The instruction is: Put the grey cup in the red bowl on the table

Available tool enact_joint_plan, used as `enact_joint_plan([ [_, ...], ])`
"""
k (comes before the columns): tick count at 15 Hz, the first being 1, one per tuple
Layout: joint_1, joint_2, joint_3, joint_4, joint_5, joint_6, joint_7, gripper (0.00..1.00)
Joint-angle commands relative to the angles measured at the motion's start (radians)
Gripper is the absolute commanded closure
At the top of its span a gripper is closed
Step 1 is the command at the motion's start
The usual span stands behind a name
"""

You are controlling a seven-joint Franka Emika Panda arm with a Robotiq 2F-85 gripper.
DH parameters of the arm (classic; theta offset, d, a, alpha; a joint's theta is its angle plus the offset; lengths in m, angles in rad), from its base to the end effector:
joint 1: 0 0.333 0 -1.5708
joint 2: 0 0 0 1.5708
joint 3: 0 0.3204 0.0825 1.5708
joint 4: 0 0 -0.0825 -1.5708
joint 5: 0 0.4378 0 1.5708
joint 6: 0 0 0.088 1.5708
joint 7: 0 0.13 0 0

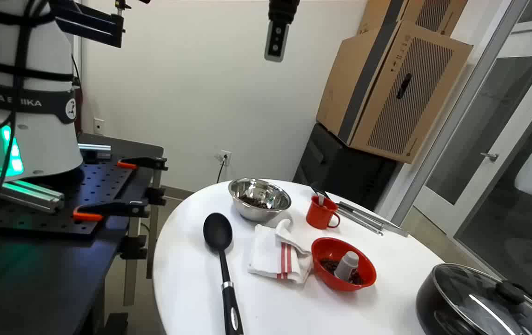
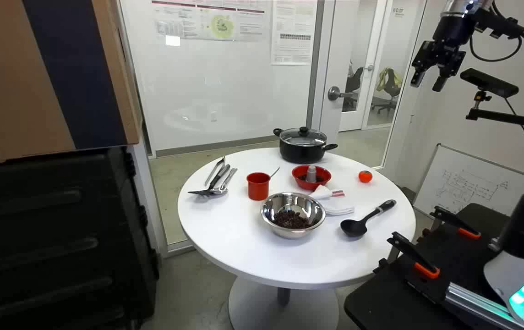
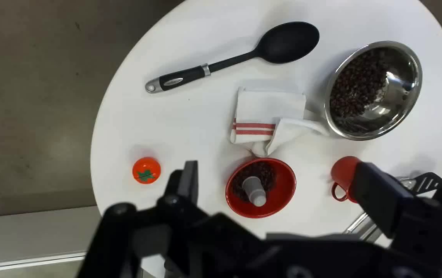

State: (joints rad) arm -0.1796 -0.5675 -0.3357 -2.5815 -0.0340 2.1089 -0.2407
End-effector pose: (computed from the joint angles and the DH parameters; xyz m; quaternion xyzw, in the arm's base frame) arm 0.3778 -0.2061 0.4007 -0.9909 0.1068 -0.0586 0.0573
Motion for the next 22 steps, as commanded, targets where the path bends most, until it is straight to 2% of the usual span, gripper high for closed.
enact_joint_plan([
  [1, -0.017, 0.003, 0.015, 0.002, 0.01, -0.002, -0.008, 0.0],
  [4, 0.003, 0.087, 0.002, 0.025, 0.072, 0.1, 0.016, 0.0],
  [7, -0.006, 0.212, 0.018, 0.063, 0.141, 0.212, 0.118, 0.0],
  [8, -0.019, 0.244, 0.029, 0.079, 0.139, 0.209, 0.159, 0.0],
  [9, -0.019, 0.147, 0.022, 0.021, 0.122, 0.188, 0.086, 0.0],
  [12, -0.023, 0.231, 0.032, 0.058, 0.129, 0.204, 0.136, 0.0],
  [16, -0.024, 0.243, 0.033, 0.072, 0.13, 0.204, 0.14, 0.0],
  [19, -0.031, 0.321, 0.054, 0.073, 0.147, 0.35, 0.245, 0.0],
  [22, -0.007, 0.44, 0.065, 0.116, 0.189, 0.434, 0.271, 0.0],
])
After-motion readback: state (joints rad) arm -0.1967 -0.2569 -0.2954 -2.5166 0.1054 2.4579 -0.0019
